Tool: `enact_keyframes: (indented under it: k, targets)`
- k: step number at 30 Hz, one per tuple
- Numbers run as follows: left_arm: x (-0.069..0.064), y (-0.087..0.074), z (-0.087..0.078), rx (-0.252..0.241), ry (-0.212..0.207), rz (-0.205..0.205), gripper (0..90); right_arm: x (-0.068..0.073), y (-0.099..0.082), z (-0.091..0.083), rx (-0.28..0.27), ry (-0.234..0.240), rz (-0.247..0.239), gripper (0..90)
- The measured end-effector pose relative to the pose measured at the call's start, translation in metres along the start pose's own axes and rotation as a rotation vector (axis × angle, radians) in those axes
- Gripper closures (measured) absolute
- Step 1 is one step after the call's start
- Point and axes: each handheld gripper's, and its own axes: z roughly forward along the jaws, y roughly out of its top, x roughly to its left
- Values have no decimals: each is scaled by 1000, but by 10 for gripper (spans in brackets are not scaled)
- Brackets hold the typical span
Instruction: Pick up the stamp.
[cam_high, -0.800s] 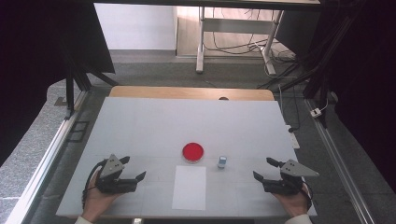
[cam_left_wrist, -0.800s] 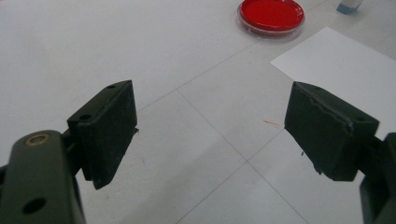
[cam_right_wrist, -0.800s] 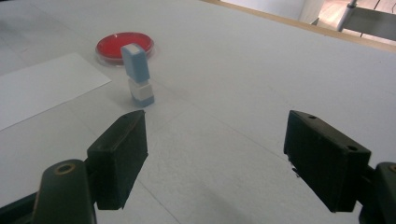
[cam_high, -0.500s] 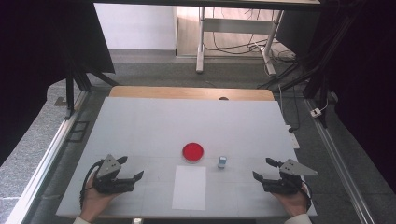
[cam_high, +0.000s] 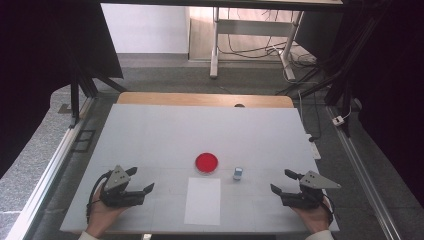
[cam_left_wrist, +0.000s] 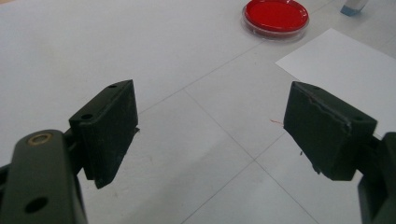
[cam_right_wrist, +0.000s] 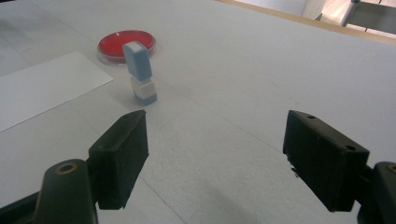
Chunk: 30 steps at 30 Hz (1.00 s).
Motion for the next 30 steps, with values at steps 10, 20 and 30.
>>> enact_keyframes:
  k: [10,20,30]
  targets:
    - [0,1,0,-4,-5,9,185,2,13,-1,-14,6,-15,222]
    - [-2,2,2,-2,-12,18,185,1,34,0,3,54,-27,242]
    - [0,2,4,1,-9,13,186,7,58,16,40,91,-56,259]
